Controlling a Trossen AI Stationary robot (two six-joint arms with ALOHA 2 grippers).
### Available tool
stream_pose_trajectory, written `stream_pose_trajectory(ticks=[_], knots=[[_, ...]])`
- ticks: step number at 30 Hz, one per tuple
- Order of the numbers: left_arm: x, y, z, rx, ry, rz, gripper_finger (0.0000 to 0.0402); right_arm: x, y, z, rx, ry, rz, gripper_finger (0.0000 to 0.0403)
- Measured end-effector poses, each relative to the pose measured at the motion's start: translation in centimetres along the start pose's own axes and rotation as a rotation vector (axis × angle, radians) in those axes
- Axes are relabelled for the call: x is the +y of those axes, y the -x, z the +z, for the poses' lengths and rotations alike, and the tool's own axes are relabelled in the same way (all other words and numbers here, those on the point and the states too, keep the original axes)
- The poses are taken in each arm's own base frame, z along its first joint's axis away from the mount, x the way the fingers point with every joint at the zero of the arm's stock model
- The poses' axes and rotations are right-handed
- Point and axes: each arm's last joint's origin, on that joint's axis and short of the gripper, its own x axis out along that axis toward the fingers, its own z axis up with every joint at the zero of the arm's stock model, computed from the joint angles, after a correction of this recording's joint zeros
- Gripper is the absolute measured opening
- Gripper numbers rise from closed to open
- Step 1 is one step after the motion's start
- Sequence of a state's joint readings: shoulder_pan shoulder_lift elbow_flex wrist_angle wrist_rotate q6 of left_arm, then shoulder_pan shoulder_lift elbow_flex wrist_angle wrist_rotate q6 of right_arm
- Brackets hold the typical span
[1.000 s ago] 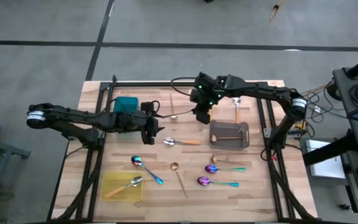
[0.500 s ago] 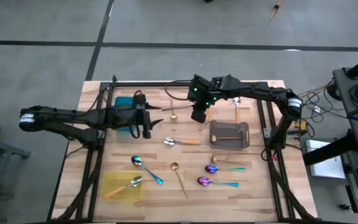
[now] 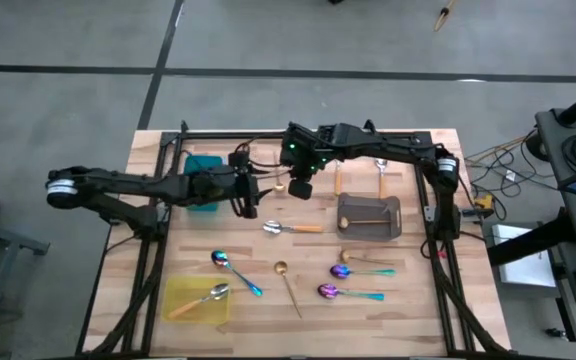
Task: Sort silverware by color (type)
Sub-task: Put the blue spoon into the blue bin
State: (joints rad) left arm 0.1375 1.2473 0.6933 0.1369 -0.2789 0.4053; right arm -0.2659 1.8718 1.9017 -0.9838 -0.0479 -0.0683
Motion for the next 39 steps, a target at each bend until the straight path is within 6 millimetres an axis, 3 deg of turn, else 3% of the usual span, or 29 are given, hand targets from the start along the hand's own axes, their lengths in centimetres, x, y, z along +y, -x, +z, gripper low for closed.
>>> stream_pose_trajectory(ticks=[5,10,15,22,39], knots=[[0.1,-1.0,-0.5,0.02,0.006,0.013,0.0206,0.5,-0.3,1.0,0.0,0.027,-0.005,0.0013],[0.2,-1.0,-0.4,0.011,0.01,0.02,0.0174,0.5,-0.9,1.5,0.024,0.049,-0.035,0.0013],[0.3,-0.9,-0.4,0.013,0.02,0.03,0.0116,0.4,-2.4,1.6,0.053,0.059,-0.036,0.0013],[0.3,-1.0,-0.8,0.052,0.039,0.044,0.0008,0.3,-2.9,1.7,0.05,0.077,-0.039,0.0013],[0.3,-1.0,-0.8,0.052,0.085,0.048,0.0008,0.3,-2.9,2.0,0.018,0.087,-0.039,0.0013]])
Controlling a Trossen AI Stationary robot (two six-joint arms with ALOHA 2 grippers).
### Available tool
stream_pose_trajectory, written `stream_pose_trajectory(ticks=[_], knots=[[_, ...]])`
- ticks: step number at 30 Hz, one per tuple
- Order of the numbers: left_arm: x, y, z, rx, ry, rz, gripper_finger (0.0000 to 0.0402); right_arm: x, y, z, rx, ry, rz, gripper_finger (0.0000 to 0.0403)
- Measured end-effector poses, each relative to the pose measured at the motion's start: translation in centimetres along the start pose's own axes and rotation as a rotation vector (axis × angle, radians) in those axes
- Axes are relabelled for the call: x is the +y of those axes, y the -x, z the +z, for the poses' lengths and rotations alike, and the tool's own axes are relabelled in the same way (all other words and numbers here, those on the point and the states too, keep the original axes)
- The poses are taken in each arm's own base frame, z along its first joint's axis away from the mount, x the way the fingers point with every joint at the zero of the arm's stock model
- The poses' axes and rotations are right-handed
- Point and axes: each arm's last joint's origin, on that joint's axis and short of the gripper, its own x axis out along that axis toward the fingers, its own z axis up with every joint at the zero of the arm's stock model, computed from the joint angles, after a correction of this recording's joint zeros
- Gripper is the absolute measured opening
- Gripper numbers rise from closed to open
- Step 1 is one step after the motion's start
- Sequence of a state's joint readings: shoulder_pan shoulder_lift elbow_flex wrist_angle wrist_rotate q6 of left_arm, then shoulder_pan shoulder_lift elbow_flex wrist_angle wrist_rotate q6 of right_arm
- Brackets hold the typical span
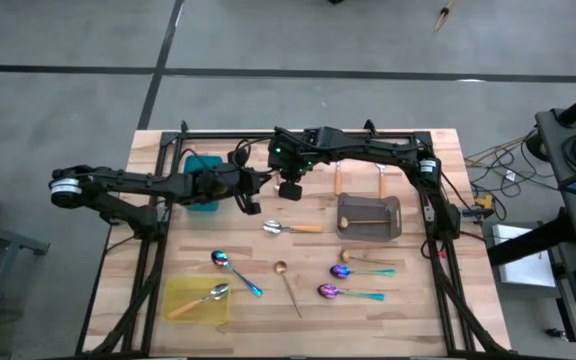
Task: Sort silverware by color (type)
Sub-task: Put the blue spoon into the blue bin
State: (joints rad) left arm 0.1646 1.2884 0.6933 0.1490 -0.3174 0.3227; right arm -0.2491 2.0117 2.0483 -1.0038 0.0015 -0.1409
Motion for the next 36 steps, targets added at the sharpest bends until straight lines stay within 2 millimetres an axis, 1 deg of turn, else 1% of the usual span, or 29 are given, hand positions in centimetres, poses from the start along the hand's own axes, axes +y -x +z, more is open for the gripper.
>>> stream_pose_trajectory(ticks=[12,22,26,28,31,34,36], knots=[[0.0,-0.01,-0.01,0.0,0.027,-0.002,0.004,0.03,0.0,0.02,-0.002,-0.016,0.001,0.0013],[-0.05,-0.02,-0.21,0.019,0.047,-0.008,0.0097,0.02,0.0,0.01,0.0,-0.044,0.0,0.0013],[-0.08,-0.03,-0.38,0.034,0.042,-0.011,0.0109,0.02,0.0,0.0,0.0,-0.045,0.0,0.0013],[-0.07,-0.03,-0.39,0.034,0.042,-0.011,0.0105,0.02,0.0,0.0,0.0,-0.045,0.0,0.0013],[0.01,-0.03,-0.42,0.043,0.042,0.016,0.0086,0.02,0.0,0.0,0.0,-0.044,0.0,0.0013],[0.1,-0.03,-0.47,0.055,0.038,0.047,0.0053,0.03,0.0,0.0,0.0,-0.044,0.0,0.0013],[0.08,-0.03,-0.5,0.057,0.035,0.046,0.0021,0.02,0.0,0.02,-0.001,-0.044,-0.002,0.0013]])
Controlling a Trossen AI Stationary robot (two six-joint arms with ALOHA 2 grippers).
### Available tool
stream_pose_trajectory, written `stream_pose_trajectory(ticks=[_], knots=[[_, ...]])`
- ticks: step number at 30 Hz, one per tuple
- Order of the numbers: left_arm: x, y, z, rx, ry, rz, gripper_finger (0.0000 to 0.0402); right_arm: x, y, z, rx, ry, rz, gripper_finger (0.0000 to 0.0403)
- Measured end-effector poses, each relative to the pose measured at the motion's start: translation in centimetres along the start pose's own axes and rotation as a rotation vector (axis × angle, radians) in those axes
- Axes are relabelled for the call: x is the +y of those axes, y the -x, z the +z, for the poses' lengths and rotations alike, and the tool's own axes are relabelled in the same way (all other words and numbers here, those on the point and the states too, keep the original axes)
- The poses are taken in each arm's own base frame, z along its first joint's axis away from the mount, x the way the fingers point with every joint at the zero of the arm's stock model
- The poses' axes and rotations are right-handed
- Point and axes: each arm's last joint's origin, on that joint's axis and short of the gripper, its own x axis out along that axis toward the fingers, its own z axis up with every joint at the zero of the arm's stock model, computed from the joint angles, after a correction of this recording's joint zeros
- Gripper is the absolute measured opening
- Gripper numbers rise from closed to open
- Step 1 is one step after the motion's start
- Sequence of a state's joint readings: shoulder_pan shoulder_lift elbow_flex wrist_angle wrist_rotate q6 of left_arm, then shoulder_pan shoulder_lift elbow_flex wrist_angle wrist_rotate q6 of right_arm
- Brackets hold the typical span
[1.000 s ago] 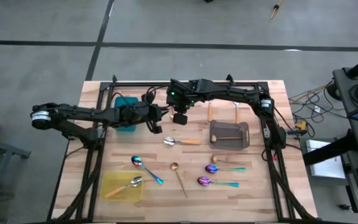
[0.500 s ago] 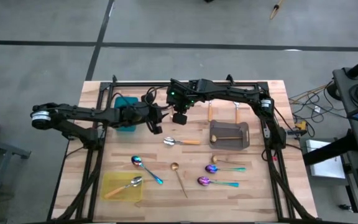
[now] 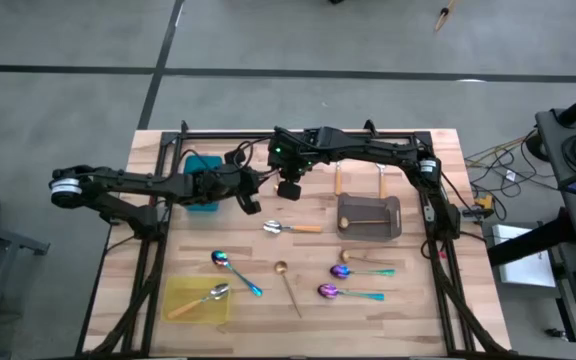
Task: Sort silverware by color (type)
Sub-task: Put the blue spoon into the blue bin
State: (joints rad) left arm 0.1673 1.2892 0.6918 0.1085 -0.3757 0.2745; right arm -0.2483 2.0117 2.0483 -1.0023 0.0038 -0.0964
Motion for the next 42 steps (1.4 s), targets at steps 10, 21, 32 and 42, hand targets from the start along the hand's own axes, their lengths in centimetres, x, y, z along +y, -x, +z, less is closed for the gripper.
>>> stream_pose_trajectory(ticks=[10,21,32,42], knots=[[0.0,0.0,0.0,0.0,0.067,-0.001,0.0001,0.0,0.1,0.3,-0.029,0.008,0.001,0.0086],[-0.7,0.1,-1.2,-0.116,0.24,0.008,0.0,-0.1,1.1,0.6,-0.072,0.047,-0.003,0.019],[-0.5,0.7,-1.5,-0.244,0.305,0.027,0.0,-0.9,5.7,0.9,-0.194,0.084,-0.022,0.0194],[0.0,1.6,-0.2,-0.374,0.324,-0.013,0.0,-1.8,10.2,0.8,-0.339,0.068,0.079,0.0194]])
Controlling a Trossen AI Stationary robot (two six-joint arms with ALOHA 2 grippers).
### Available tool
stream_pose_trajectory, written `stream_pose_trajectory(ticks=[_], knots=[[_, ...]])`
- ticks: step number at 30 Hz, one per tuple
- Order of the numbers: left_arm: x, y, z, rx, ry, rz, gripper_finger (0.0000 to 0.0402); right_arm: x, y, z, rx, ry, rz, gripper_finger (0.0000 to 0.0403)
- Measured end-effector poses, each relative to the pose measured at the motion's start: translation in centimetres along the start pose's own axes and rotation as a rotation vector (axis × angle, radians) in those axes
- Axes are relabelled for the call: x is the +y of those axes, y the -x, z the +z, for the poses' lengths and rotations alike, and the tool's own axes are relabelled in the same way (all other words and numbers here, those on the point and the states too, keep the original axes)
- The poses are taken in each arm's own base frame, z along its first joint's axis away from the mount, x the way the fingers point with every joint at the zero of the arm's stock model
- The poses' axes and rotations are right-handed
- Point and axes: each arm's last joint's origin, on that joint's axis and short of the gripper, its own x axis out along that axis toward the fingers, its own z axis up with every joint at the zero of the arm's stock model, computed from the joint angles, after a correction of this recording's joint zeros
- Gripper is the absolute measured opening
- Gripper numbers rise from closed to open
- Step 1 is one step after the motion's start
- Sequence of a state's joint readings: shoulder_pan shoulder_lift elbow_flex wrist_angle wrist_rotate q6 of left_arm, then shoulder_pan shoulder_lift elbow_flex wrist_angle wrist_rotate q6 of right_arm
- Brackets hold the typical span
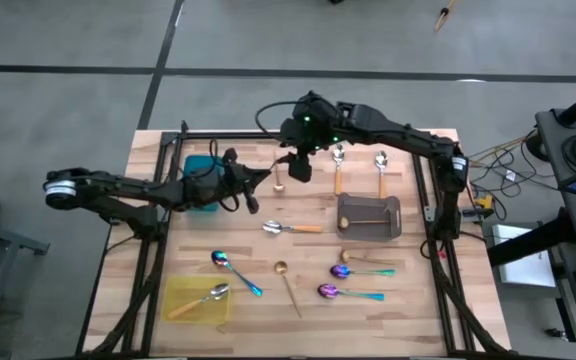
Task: Sort silverware by color (type)
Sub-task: Put the blue spoon into the blue bin
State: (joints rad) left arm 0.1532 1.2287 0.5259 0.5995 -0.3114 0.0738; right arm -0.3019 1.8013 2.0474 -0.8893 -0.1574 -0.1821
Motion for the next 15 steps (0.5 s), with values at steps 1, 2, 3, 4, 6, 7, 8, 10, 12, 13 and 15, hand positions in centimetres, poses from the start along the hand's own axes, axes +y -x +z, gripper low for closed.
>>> stream_pose_trajectory(ticks=[1,2,3,4,6,7,8,10,12,13,15], knots=[[0.0,0.1,0.1,-0.006,-0.001,-0.003,0.0,0.1,0.3,-0.1,0.004,0.0,0.001,0.0194],[0.0,0.1,0.2,-0.011,0.0,-0.011,0.0,0.1,0.7,-0.1,0.004,0.001,0.001,0.0194],[0.0,0.2,0.2,-0.015,0.001,-0.017,0.0,0.2,1.0,-0.1,-0.002,0.003,0.0,0.0194],[0.0,0.3,0.2,-0.015,0.002,-0.026,0.0,0.3,1.5,-0.2,-0.007,0.004,-0.001,0.0194],[0.1,0.5,0.1,-0.023,0.01,-0.033,0.0,0.5,2.4,-0.5,-0.015,0.005,-0.003,0.0194],[0.1,0.7,0.0,-0.027,0.013,-0.035,0.0,0.6,2.8,-0.6,-0.024,0.006,-0.004,0.0194],[0.1,0.9,-0.2,-0.035,0.018,-0.036,0.0,0.7,3.1,-0.8,-0.037,0.006,-0.007,0.0194],[0.2,1.2,-0.2,-0.074,0.034,-0.043,0.0,0.8,3.5,-1.4,-0.067,0.002,-0.011,0.0194],[0.3,1.6,-0.1,-0.109,0.043,-0.062,0.0,1.0,3.9,-2.2,-0.111,-0.005,-0.019,0.0194],[0.3,1.8,0.1,-0.135,0.05,-0.07,0.0,1.1,4.0,-2.6,-0.128,-0.008,-0.021,0.0194],[0.4,2.2,0.2,-0.164,0.056,-0.085,0.0,1.3,4.1,-3.5,-0.178,-0.017,-0.028,0.0194]])
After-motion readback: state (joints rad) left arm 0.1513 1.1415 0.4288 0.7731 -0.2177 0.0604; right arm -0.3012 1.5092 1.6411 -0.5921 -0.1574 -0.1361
